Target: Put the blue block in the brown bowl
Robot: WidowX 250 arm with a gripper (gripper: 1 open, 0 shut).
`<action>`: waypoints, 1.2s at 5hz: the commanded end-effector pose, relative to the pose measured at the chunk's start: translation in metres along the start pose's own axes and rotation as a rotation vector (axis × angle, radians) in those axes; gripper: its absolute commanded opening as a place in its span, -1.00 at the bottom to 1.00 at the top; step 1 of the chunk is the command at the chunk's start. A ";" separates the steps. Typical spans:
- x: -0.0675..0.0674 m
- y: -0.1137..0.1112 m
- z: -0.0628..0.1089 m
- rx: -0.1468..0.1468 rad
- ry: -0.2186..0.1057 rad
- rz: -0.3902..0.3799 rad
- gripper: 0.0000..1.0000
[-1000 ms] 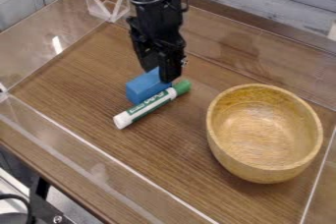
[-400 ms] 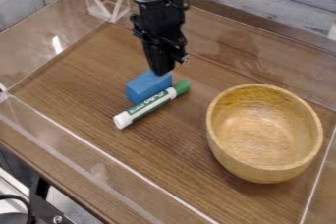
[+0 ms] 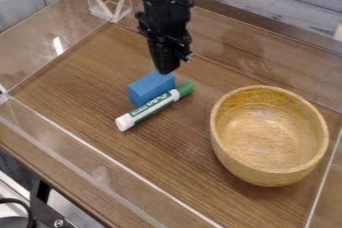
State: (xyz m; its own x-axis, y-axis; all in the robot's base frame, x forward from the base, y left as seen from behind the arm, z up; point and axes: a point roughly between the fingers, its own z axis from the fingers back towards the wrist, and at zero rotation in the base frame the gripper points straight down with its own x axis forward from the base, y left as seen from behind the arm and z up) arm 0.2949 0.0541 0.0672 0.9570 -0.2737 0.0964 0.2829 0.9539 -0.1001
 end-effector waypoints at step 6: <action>0.013 0.004 0.025 0.024 -0.048 -0.023 -1.00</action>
State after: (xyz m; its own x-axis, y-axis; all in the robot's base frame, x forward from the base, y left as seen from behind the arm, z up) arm 0.2958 0.0535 0.0713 0.9538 -0.2898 0.0799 0.2976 0.9476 -0.1158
